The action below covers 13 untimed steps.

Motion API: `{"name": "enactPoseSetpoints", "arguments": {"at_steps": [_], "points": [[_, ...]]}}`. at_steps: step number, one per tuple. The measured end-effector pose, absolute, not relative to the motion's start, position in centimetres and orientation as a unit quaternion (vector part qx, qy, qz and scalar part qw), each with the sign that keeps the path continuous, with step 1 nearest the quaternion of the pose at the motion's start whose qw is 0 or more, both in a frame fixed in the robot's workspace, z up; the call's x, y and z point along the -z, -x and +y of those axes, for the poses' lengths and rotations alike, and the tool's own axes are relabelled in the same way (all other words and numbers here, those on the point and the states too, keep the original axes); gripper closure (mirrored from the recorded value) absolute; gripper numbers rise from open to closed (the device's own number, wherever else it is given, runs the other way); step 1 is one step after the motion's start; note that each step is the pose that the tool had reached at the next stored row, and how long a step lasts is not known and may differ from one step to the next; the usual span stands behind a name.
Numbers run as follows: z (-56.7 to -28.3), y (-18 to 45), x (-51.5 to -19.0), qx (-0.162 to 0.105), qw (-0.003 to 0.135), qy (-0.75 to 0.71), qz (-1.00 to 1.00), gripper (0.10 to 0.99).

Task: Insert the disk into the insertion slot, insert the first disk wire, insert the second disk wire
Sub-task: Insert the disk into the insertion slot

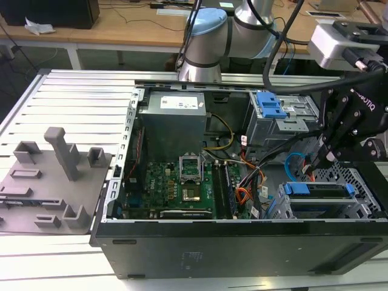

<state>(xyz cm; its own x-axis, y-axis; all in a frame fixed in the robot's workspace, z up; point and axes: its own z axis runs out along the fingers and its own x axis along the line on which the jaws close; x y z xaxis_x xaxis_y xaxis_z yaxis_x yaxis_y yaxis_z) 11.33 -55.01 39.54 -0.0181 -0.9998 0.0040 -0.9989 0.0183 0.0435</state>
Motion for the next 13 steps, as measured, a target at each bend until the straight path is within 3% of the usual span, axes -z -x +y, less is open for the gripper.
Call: {"name": "enactPoseSetpoints", "arguments": {"at_steps": [13], "points": [[-55.0,-11.7,-37.5,0.014,0.017,-0.701,-0.713,0.980]]}}
